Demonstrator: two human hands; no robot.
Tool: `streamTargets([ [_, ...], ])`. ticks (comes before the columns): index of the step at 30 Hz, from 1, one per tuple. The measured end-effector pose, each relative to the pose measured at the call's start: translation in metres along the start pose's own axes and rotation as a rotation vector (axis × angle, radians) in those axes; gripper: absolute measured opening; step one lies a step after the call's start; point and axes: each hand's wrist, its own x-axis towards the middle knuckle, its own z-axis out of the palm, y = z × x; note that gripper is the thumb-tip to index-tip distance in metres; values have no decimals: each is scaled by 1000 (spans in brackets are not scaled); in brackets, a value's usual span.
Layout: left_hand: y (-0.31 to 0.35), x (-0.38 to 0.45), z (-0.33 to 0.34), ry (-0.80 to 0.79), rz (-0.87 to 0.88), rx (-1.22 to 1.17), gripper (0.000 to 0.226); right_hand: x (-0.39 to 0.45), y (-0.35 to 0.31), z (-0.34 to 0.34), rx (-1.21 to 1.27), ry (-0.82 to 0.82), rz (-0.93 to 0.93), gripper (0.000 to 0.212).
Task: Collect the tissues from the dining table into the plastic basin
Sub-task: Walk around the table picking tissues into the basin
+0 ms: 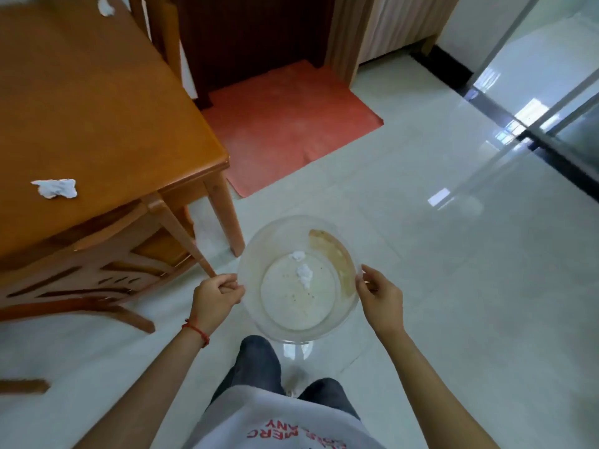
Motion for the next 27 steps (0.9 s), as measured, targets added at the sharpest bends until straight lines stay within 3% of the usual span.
streamTargets([
  [14, 45, 90, 26, 169, -71, -27, 4, 167, -42, 32, -130, -202, -79, 28],
  [18, 57, 101, 34, 219, -115, -49, 7, 200, -48, 33, -166, -256, -111, 29],
  [27, 82, 111, 76, 492, -292, -213, 12, 297, -73, 51, -244, -549, -259, 28],
])
